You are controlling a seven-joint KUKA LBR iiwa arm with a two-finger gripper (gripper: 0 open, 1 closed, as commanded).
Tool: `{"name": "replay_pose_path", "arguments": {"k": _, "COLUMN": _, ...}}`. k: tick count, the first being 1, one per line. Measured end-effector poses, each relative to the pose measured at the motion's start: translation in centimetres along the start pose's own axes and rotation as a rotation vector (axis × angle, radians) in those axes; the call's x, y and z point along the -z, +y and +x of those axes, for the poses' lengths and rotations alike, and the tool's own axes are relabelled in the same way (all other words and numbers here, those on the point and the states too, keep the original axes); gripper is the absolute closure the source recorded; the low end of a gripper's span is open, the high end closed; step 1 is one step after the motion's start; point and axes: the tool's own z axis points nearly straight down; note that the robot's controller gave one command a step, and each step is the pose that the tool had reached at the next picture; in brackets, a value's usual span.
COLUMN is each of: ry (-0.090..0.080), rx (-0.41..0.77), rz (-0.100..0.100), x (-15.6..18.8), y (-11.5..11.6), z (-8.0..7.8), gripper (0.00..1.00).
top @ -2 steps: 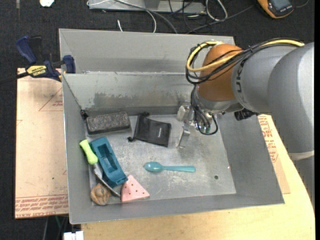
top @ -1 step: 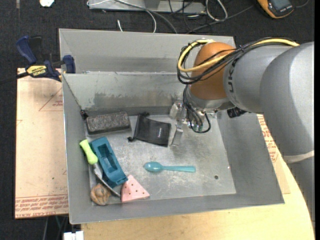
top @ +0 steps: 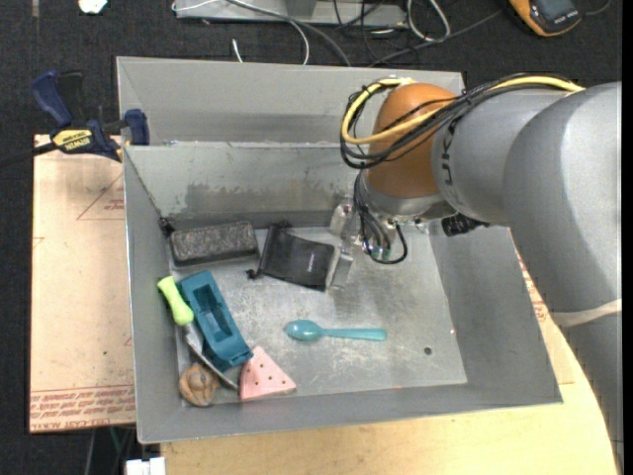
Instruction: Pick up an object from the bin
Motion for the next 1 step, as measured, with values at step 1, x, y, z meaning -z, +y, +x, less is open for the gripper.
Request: {"name": "replay_pose_path", "arguments": {"k": 1, "ry": -0.005, "rx": -0.008, "rz": -0.001, "x": 0.04, "y": 0.22, "z": -0.74, "gripper": 1.00}}
